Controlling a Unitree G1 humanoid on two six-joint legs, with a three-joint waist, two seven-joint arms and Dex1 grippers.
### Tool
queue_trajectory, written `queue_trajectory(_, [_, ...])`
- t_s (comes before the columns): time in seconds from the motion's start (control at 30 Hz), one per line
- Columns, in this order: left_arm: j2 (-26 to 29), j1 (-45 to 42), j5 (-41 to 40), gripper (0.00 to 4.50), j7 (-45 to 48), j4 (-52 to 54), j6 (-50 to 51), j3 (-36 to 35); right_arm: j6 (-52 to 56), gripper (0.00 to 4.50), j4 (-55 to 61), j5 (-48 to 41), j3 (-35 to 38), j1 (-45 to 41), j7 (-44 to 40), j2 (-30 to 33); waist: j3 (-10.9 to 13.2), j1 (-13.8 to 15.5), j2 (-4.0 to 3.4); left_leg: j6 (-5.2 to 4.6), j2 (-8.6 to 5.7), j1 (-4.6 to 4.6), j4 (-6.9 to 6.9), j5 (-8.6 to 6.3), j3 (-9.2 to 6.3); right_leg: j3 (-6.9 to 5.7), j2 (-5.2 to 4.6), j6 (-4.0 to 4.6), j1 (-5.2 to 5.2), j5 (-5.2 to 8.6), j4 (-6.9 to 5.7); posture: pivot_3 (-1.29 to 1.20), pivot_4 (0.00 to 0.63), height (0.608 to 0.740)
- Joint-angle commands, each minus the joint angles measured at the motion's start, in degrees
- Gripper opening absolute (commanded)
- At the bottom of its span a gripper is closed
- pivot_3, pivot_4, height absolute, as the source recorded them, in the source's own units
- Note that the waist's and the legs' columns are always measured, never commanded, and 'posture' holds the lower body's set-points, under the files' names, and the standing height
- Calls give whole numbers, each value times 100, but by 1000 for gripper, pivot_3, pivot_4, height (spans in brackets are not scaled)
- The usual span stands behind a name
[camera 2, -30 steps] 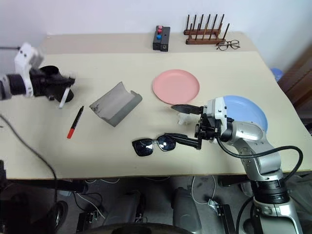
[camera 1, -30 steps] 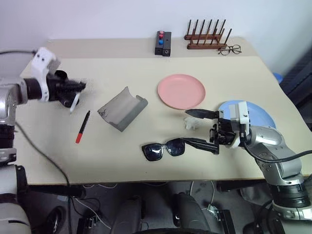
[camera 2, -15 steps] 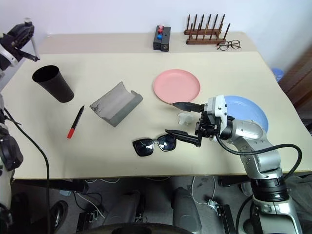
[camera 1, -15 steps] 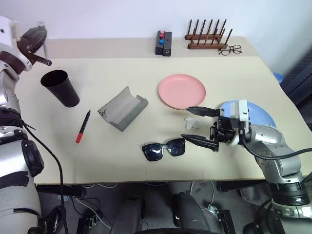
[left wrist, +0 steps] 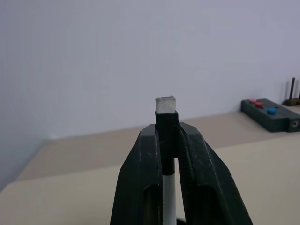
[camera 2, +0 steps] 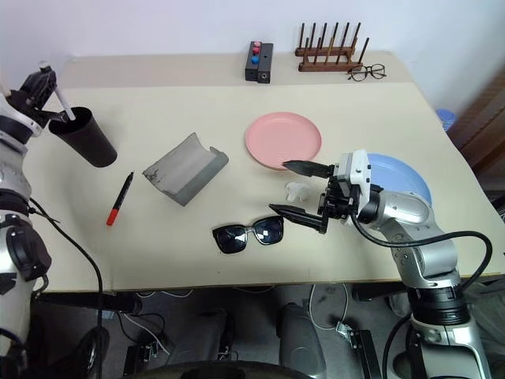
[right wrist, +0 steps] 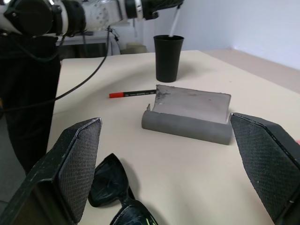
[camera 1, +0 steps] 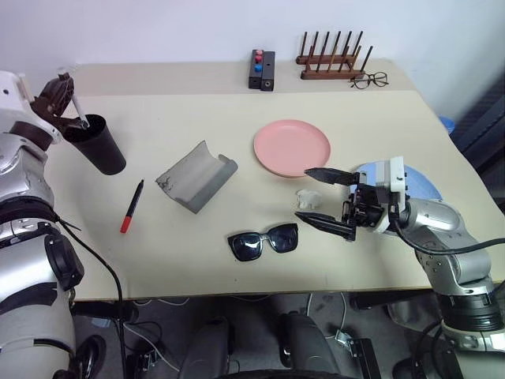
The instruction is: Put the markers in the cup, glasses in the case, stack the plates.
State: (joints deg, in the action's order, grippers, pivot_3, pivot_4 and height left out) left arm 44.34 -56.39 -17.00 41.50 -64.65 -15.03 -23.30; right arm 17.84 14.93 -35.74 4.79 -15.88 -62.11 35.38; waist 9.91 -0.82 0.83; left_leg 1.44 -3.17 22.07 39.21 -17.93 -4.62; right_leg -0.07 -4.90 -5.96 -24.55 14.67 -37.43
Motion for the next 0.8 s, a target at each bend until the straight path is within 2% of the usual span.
queue_trajectory(0.03, [43,-4,-136,1792,24,275,-30,-109,-6,4500,188,-80,130,-53,17,77,0,14,0,0,0,0,0,0,0,0,-2,0,0,0,0,0,150,740])
queue_trajectory(0.2, [54,-13,-148,4229,152,476,97,-82,8,4500,112,-123,173,-149,68,6,0,9,1,0,-1,0,1,0,-1,0,-2,0,1,0,0,0,150,740])
queue_trajectory(0.23, [54,-16,-159,4460,201,539,126,-76,23,4500,102,-152,189,-171,90,-11,0,7,1,0,-1,0,1,0,-1,0,-2,0,1,0,0,0,150,740])
queue_trajectory(0.43, [22,165,-348,4460,651,1431,895,58,78,4500,17,-469,432,-484,440,-259,0,-5,0,2,2,0,0,1,-2,1,-1,0,1,0,-1,0,150,740])
queue_trajectory(0.63, [98,1138,-651,4460,1263,3473,3096,686,42,4500,-49,-418,405,-429,425,-257,-1,-7,0,8,3,0,0,5,-2,3,-2,0,1,0,0,0,150,740])
queue_trajectory(0.7, [252,1588,-451,4460,1304,4204,3876,1155,-5,4500,-95,-338,377,-399,413,-241,-1,-5,0,4,3,0,0,3,-2,6,-3,0,1,0,-2,0,150,740])
queue_trajectory(0.8, [424,1981,-155,4460,1112,4759,4464,1534,-82,4500,-154,-164,316,-353,379,-175,0,-1,-2,-4,3,-1,-1,-2,-2,9,-2,0,1,0,-3,0,150,740])
